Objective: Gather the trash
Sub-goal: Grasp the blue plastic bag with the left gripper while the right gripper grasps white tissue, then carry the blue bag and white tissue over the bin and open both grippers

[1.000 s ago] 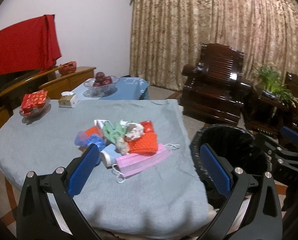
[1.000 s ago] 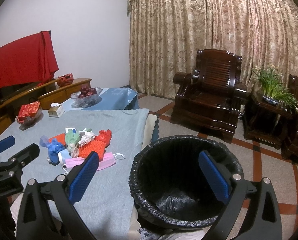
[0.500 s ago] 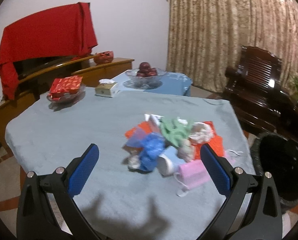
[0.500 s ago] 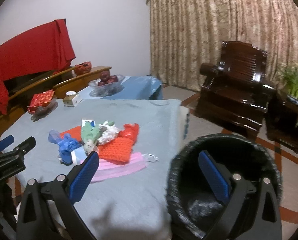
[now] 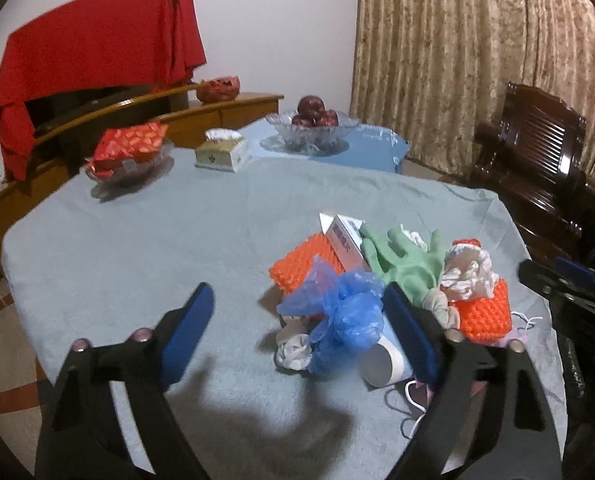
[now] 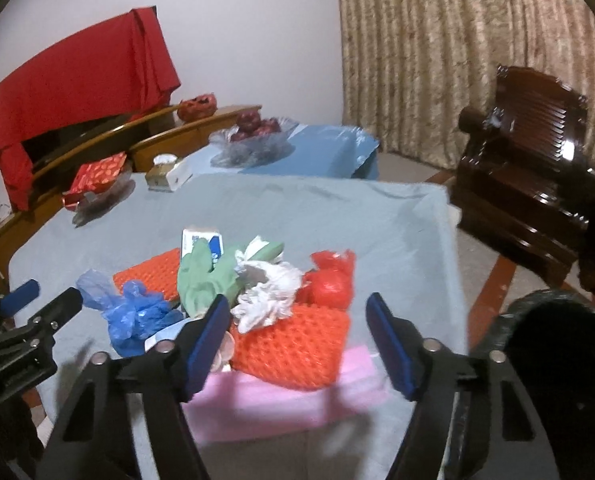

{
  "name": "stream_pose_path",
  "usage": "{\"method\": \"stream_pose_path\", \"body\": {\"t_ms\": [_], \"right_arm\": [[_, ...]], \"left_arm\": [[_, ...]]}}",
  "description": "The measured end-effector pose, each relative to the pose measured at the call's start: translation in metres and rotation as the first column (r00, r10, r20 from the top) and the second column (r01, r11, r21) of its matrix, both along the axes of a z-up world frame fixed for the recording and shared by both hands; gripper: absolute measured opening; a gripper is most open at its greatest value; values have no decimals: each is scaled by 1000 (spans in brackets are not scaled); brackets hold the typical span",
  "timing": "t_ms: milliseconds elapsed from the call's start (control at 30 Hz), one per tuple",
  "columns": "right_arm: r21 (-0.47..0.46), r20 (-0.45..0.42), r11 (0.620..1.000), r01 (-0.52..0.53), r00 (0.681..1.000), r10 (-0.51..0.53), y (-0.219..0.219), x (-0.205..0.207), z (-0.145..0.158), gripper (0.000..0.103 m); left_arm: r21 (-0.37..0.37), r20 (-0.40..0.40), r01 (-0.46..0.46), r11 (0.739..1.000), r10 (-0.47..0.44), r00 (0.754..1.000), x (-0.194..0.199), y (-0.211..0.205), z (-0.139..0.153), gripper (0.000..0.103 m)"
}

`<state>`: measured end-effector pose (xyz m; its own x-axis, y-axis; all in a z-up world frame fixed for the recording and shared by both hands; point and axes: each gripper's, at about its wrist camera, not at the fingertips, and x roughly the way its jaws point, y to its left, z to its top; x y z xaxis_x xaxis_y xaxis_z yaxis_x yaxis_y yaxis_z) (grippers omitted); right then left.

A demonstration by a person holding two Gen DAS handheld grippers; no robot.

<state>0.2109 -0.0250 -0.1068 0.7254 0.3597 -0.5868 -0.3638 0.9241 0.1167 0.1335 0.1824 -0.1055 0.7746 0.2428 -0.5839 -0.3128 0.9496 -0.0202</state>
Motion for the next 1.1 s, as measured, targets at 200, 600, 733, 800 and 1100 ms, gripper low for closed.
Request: {"method": "stream_pose_path", "body": {"t_ms": [200, 600, 733, 800, 1100], "right_arm": [[-18, -39, 999, -39, 999, 38, 18, 21, -17, 55], [-5, -71, 995, -103, 992, 102, 22, 32, -32, 13], [15, -50, 994, -104, 993, 105, 16, 28, -25, 11], [31, -39, 994, -101, 994, 102, 11, 25, -19, 10], [79, 42, 990, -116, 993, 113, -6, 2, 19, 8]], "left_arm": [[-5, -17, 11, 1000, -11, 1000, 10, 0, -13, 81], [-14, -79, 48, 999, -49, 996, 37, -9, -38, 70], [-43, -90, 99, 994, -103, 991, 45, -13, -41, 39], [-65, -84, 119, 991, -124, 989, 48, -13, -40, 25], [-66, -2, 128, 990, -128, 992, 30, -14, -7, 7]]}}
